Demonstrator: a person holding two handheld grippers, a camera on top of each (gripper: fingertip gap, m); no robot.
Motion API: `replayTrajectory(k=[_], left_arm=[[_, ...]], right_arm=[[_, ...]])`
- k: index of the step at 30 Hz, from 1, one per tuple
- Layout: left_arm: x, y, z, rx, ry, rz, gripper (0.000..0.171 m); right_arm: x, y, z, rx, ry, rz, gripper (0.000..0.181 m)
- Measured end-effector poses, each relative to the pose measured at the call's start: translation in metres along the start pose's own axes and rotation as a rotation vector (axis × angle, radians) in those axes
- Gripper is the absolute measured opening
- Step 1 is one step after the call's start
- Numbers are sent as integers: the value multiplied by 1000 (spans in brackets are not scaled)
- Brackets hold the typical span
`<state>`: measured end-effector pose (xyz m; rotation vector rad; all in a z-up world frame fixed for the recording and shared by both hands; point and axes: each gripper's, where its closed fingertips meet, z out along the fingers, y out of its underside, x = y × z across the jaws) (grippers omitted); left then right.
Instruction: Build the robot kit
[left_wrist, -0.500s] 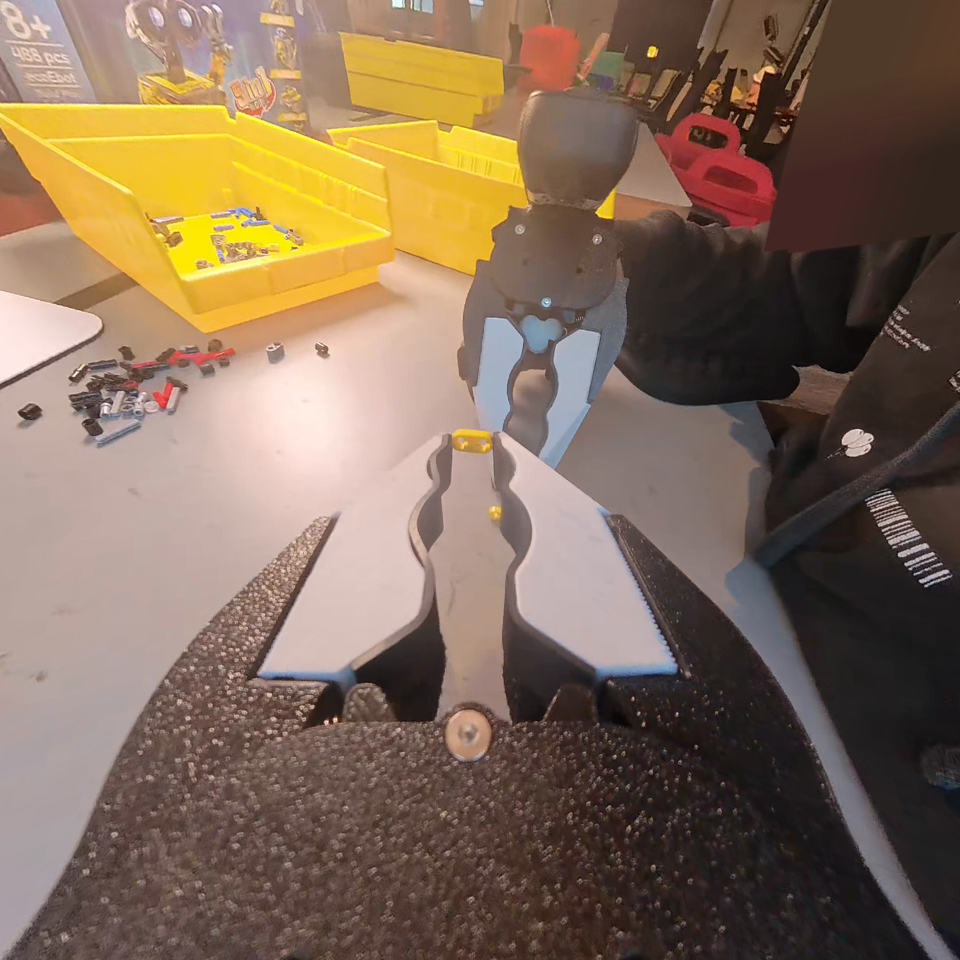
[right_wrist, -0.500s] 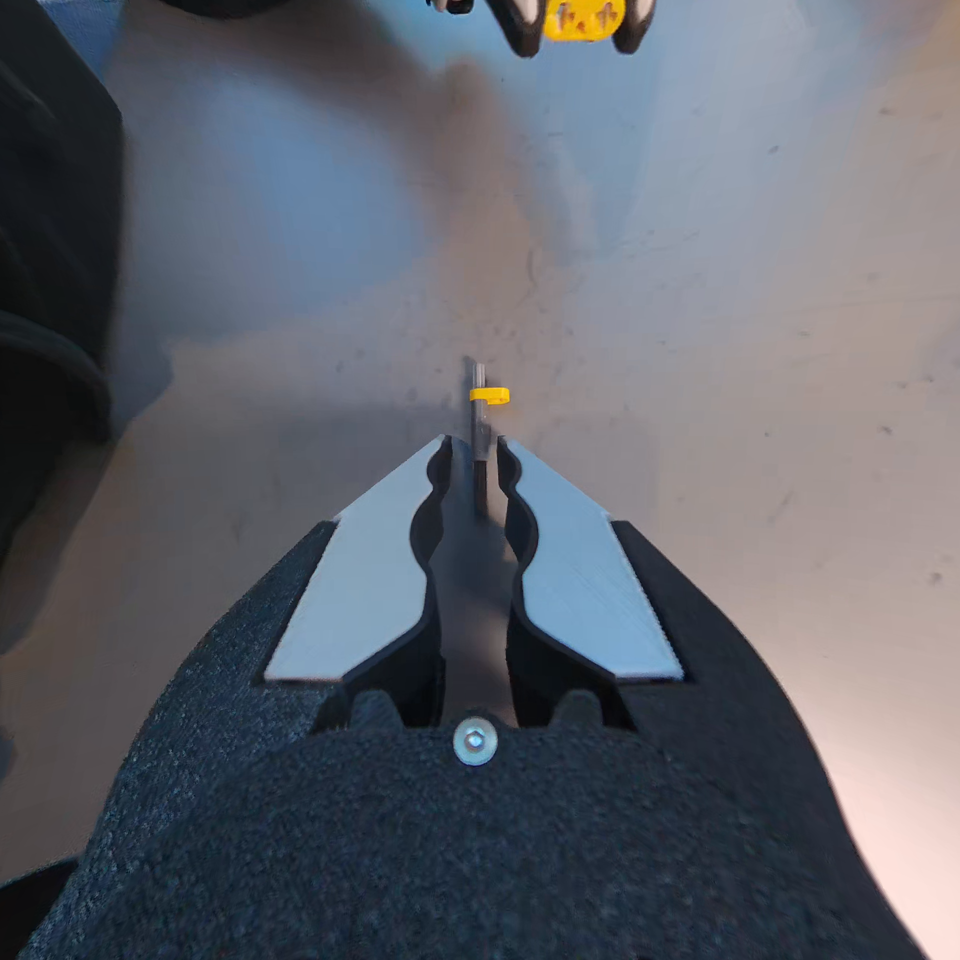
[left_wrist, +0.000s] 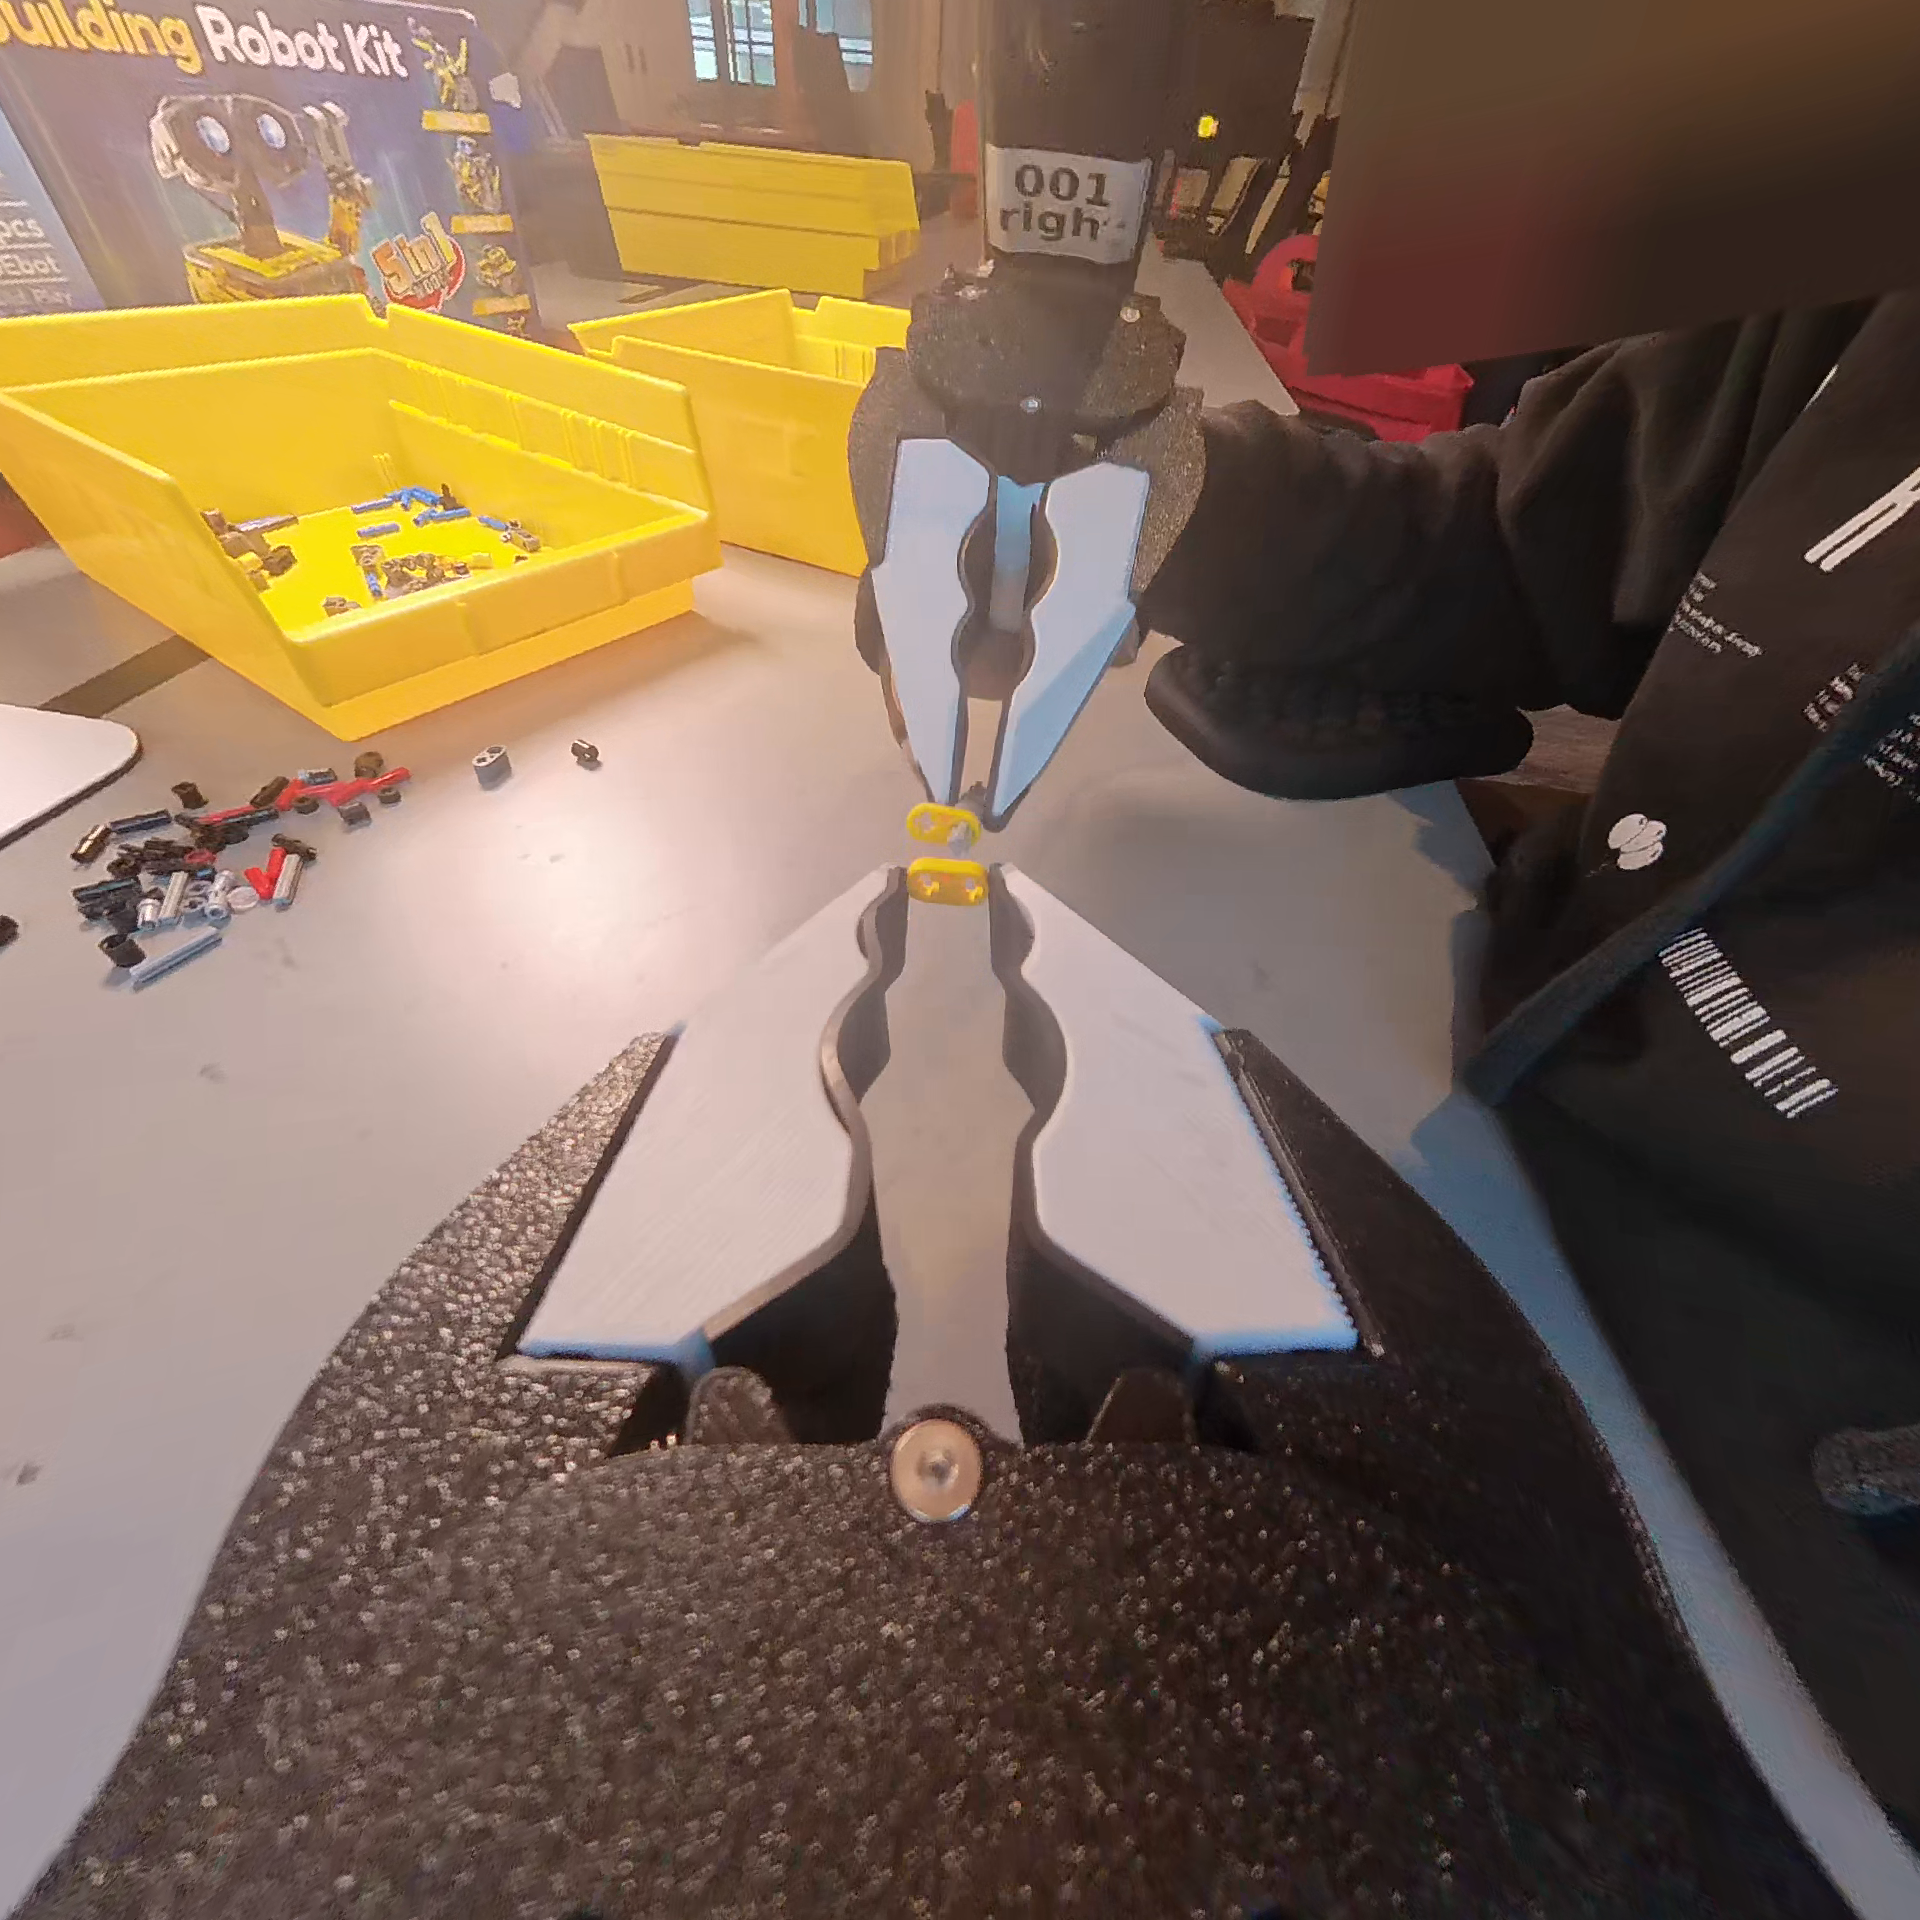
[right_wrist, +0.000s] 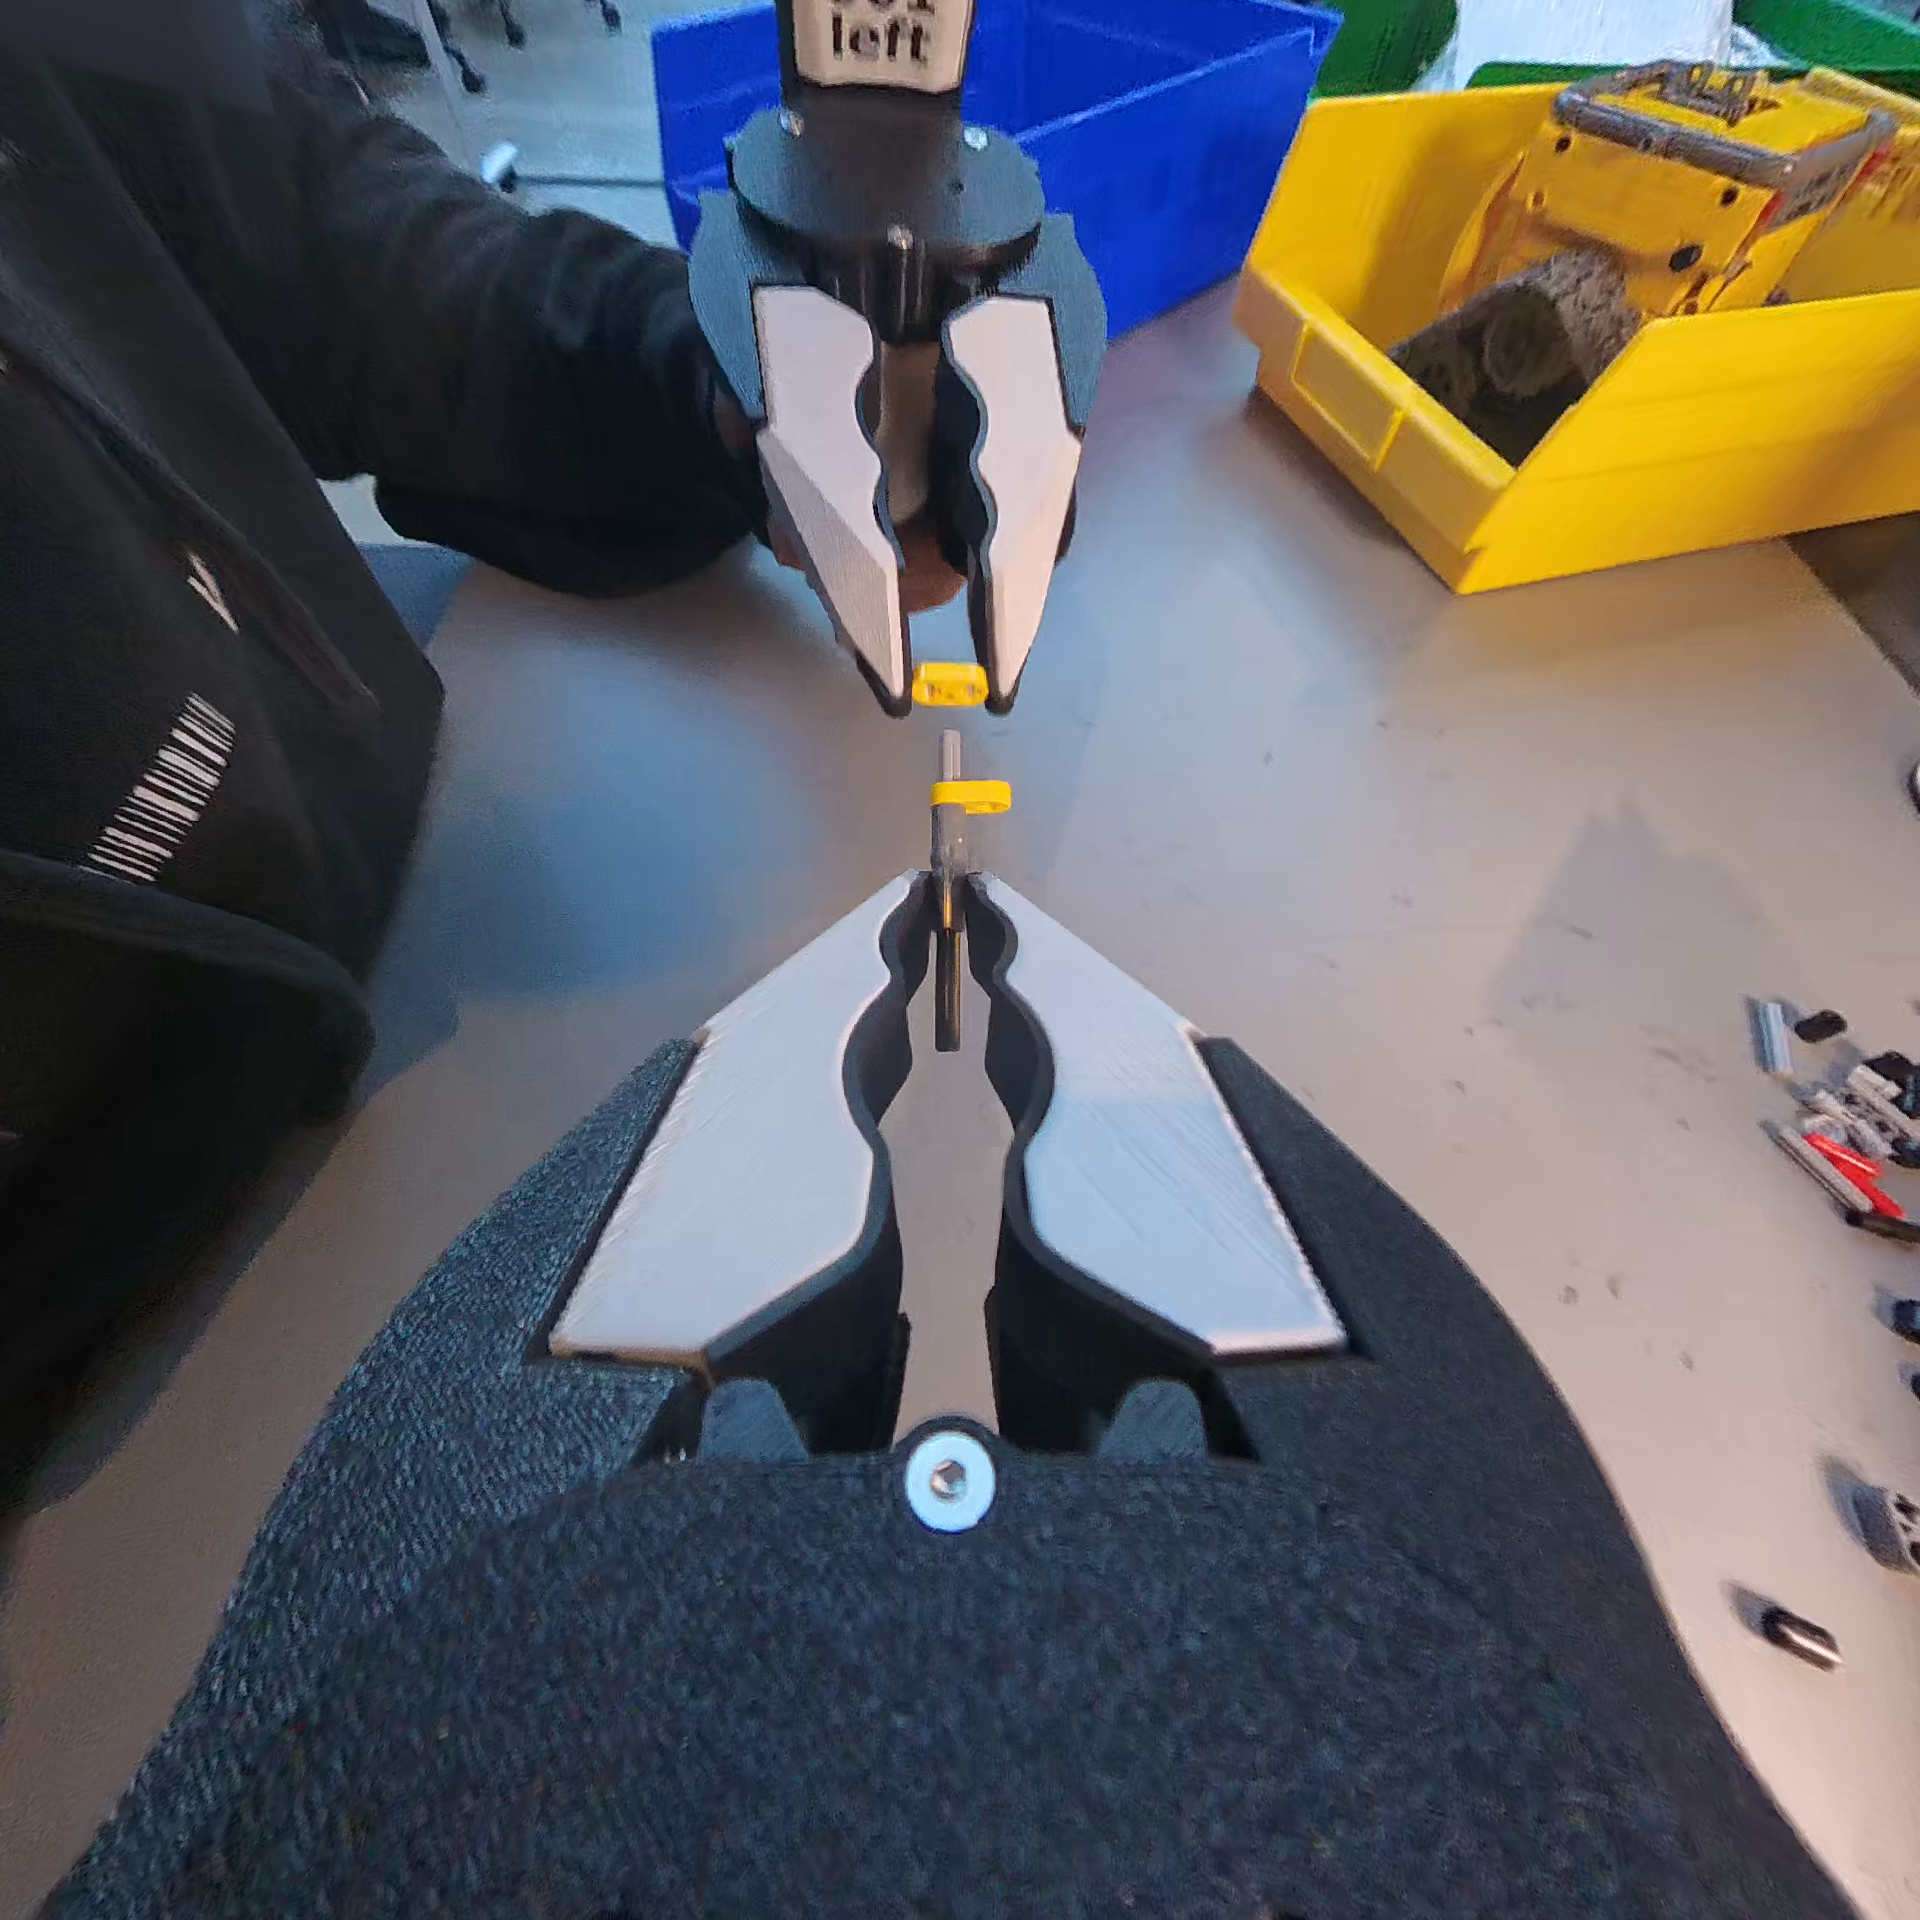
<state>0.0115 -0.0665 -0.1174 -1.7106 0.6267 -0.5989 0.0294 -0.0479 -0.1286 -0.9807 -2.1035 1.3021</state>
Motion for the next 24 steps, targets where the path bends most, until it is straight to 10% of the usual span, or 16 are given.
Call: replayTrajectory(k=[24], left_arm=[[12,20,11,-166,-56,301,15]], right_arm=[[-17,16,11,-84,-89,3,5]])
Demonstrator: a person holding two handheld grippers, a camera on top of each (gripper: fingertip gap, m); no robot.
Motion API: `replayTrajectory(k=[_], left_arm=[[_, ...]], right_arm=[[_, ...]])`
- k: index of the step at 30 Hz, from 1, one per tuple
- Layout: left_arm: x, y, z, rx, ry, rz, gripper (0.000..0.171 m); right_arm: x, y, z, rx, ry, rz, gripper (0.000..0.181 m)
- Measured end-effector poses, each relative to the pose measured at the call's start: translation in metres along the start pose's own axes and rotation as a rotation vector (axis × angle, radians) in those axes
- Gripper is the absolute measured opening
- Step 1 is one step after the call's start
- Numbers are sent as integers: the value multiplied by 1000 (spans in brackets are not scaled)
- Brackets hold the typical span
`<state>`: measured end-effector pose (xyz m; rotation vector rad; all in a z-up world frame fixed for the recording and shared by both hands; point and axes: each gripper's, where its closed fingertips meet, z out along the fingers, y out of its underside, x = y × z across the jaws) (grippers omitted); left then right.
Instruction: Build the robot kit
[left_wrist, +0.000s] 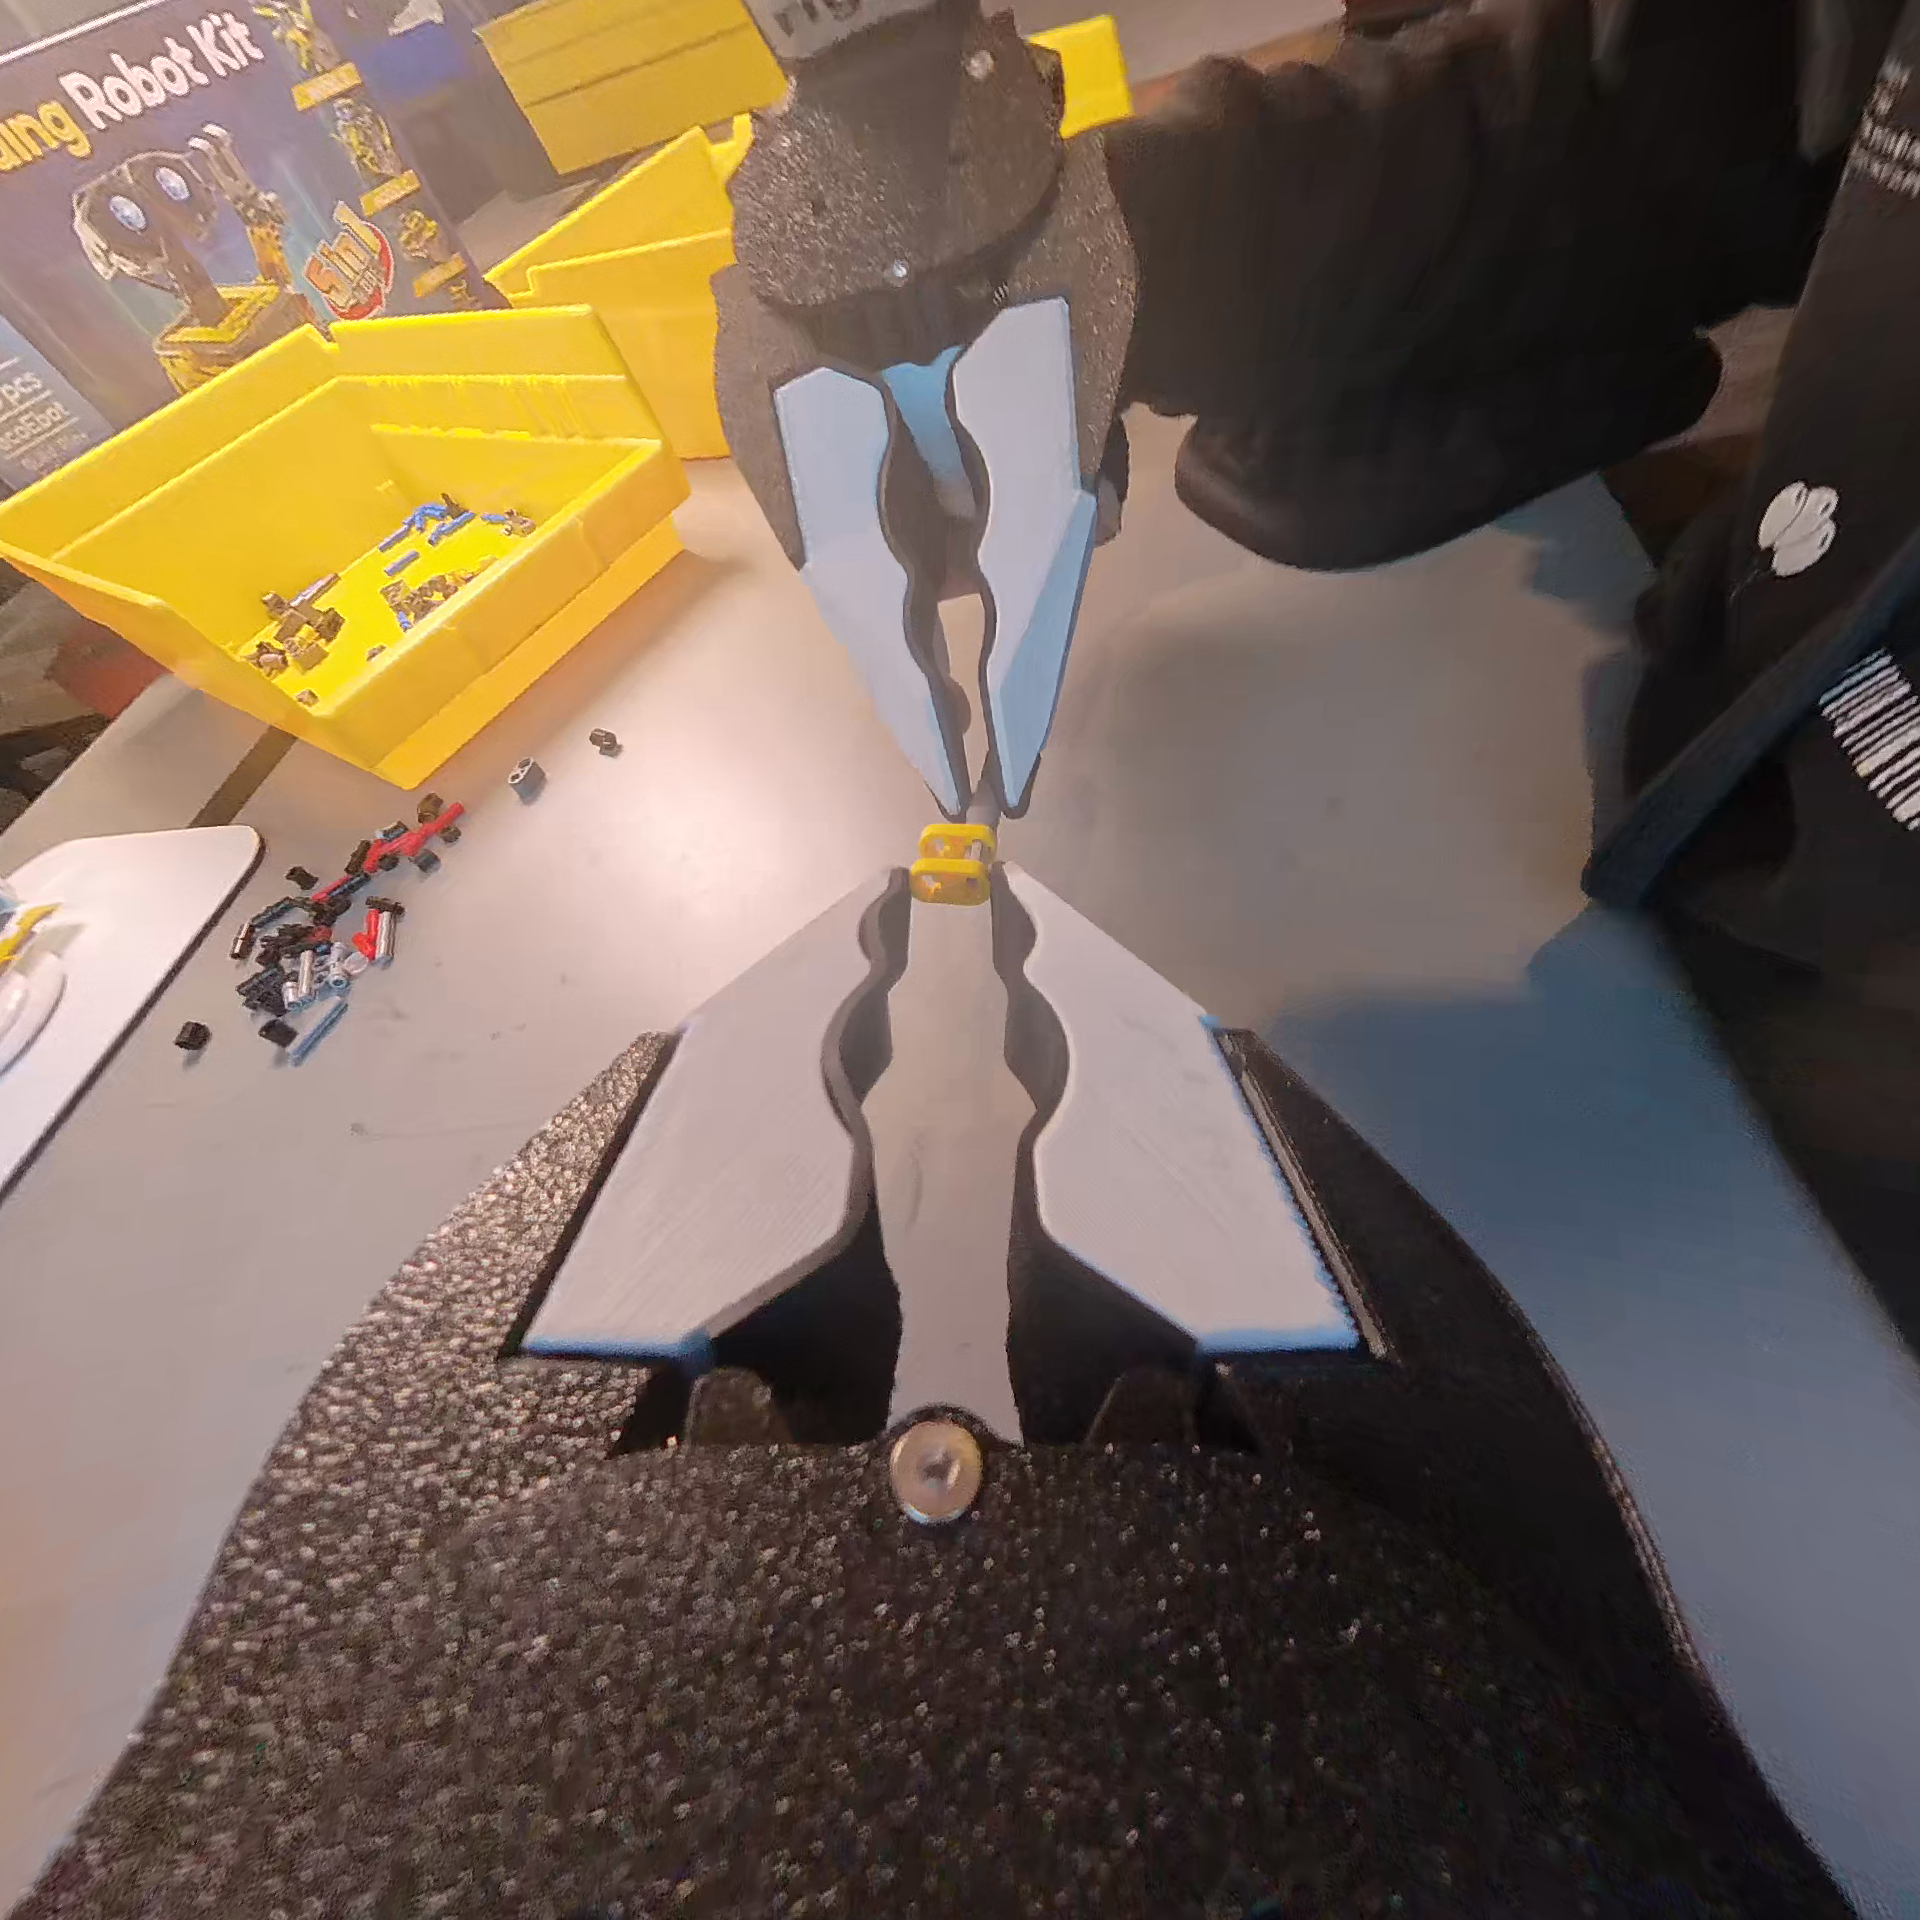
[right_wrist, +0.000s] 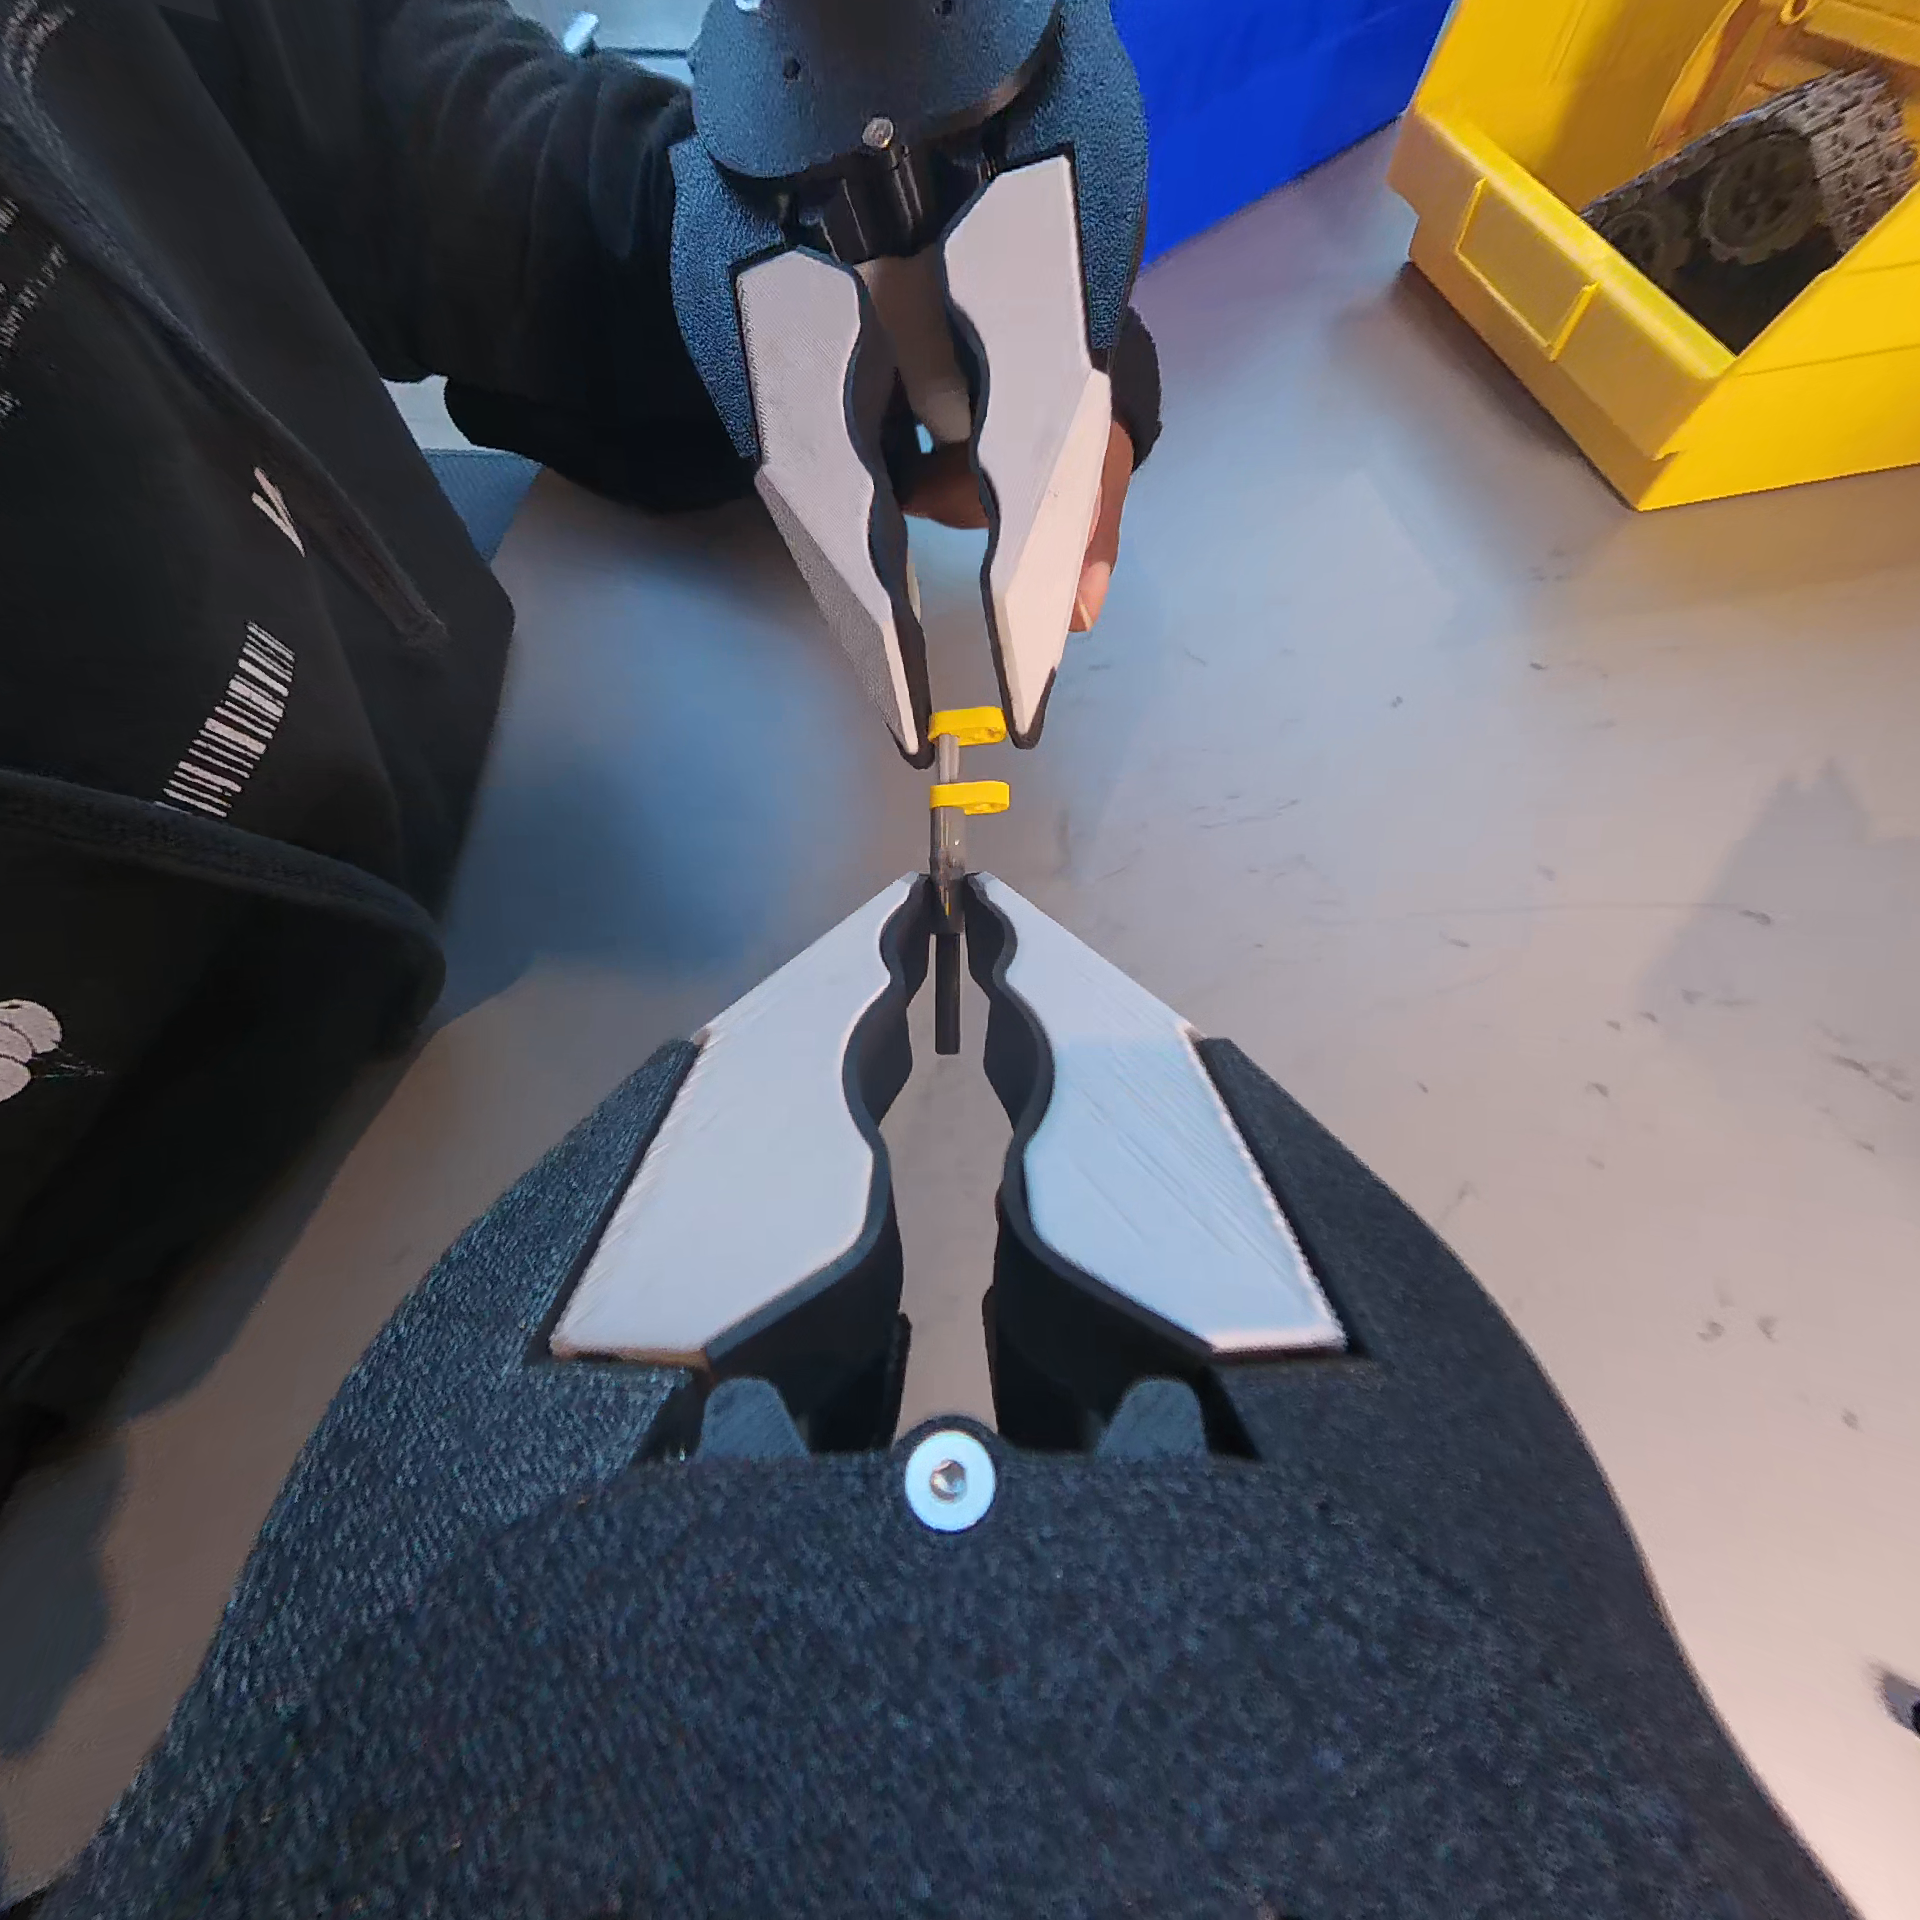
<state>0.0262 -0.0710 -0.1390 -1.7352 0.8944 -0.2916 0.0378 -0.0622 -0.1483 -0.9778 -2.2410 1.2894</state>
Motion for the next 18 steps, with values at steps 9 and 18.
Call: replayTrajectory(k=[9,18], left_arm=[[8,-6,2,1,-13,116,15],[14,-3,1,-37,12,172,14]], right_arm=[[-11,5,11,-12,-72,39,5],[-17,8,14,-11,-133,70,5]])
